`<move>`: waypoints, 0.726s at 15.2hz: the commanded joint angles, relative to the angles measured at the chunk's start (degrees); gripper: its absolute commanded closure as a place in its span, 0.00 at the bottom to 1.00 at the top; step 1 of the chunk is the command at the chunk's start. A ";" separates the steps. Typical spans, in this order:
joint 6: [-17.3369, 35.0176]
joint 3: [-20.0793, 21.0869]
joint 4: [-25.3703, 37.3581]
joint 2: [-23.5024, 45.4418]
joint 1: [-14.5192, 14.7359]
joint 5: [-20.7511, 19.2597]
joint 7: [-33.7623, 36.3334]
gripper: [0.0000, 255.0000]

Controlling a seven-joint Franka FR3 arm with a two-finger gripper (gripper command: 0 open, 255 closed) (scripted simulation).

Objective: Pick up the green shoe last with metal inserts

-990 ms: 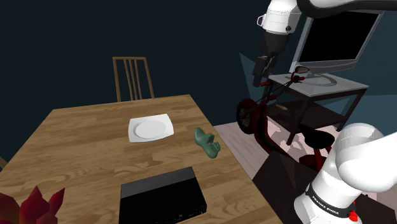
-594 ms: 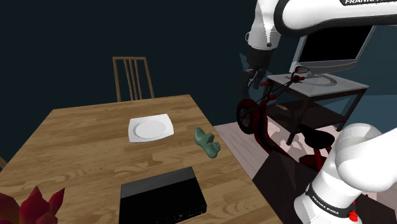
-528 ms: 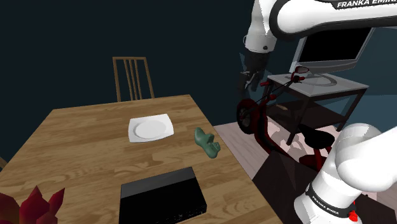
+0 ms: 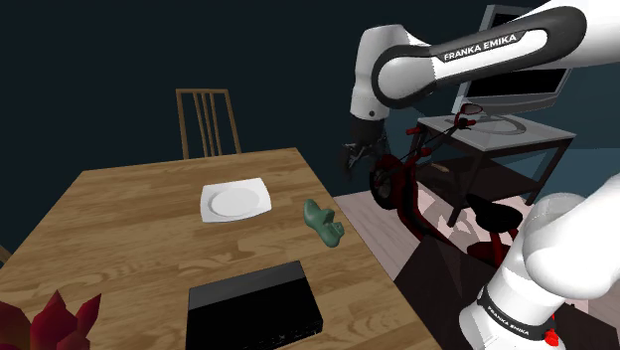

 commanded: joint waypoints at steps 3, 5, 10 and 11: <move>6.11 0.59 0.02 7.64 -0.46 1.89 3.52 0.00; 8.96 0.87 0.53 11.73 -0.57 2.85 5.19 0.00; 15.54 1.28 2.97 22.44 -0.62 5.31 8.89 0.00; 15.68 1.27 3.04 22.69 -0.61 5.37 8.97 0.00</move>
